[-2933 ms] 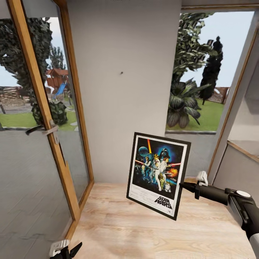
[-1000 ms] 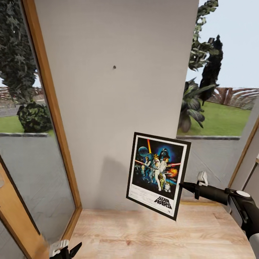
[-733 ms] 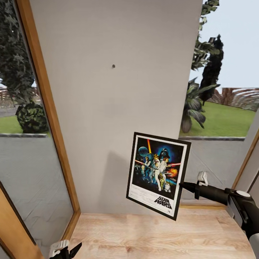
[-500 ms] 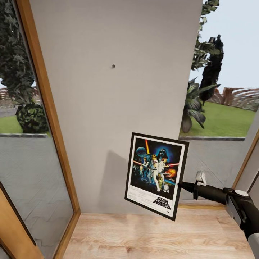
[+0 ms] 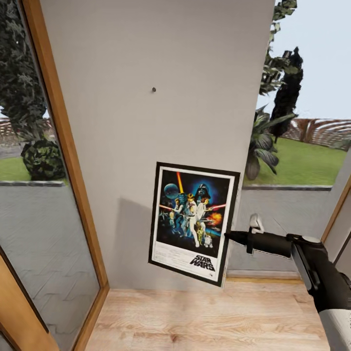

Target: Pick up the poster from the kitchen countertop and hang it on one of the wall nails in the kitchen.

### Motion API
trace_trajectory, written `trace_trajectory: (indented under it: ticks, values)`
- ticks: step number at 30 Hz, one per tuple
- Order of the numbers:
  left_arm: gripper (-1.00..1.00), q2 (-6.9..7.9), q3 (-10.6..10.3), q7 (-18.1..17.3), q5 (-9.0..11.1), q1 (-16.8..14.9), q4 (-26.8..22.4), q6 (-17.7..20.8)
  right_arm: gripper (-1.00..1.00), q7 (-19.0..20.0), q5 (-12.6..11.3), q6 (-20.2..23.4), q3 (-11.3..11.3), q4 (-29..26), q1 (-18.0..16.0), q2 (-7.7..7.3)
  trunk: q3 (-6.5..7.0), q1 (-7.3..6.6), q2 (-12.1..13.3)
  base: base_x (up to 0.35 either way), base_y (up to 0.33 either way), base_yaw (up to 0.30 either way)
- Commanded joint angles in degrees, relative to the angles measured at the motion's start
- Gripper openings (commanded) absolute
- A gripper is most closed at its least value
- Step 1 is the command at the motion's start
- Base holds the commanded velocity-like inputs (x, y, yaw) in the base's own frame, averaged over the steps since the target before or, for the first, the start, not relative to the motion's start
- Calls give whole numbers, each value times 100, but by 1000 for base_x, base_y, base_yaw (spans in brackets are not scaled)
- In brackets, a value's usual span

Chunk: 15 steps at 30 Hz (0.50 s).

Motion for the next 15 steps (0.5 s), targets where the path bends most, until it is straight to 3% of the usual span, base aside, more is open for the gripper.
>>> trace_trajectory:
  ticks: [1, 4, 8, 9, 11, 12, 13, 14, 15]
  values:
    - [100, -1, 44, -21, -32, -3, 8, -19, -100, 18, -25, 187, 6, -88, -30, 34, -3, 2, -4, 0, 0, 0]
    - [100, -5, 42, -25, -32, -2, 7, -23, -100, 15, -25, 559, 103, -293, -280, 121, -3, 2, -4, 0, 0, 0]
    - [100, -1, 41, -29, -32, -2, 7, -28, -100, 14, -25, 1166, 374, -398, -886, 234, -3, 2, -4, 0, 0, 0]
    - [100, 0, 41, -30, -32, -2, 7, -31, -100, 11, -18, 1488, 448, -409, -1376, 379, -3, 2, -4, 0, 0, 0]
    - [100, 4, 41, -30, -32, -2, 6, -30, -100, 4, -12, 1749, 482, -396, -1843, 459, -3, 2, -4, 0, 0, 0]
    - [100, 8, 41, -30, -32, -2, 6, -30, -100, -118, -9, 2106, 586, -360, -2308, 495, -3, 2, -4, 0, 0, 0]
    - [100, 8, 41, -30, -32, -2, 6, -30, -100, -170, -9, 2204, 652, -341, -2427, 499, -3, 2, -4, 0, 0, 0]
    - [100, 9, 41, -30, -32, -2, 6, -30, -100, -282, -12, 2384, 812, -299, -2659, 506, -3, 2, -4, 0, 0, 0]
    - [100, 10, 41, -30, -32, -2, 6, -35, -100, -462, -14, 2626, 1075, -185, -3097, 514, -3, 2, -4, 0, 0, 0]
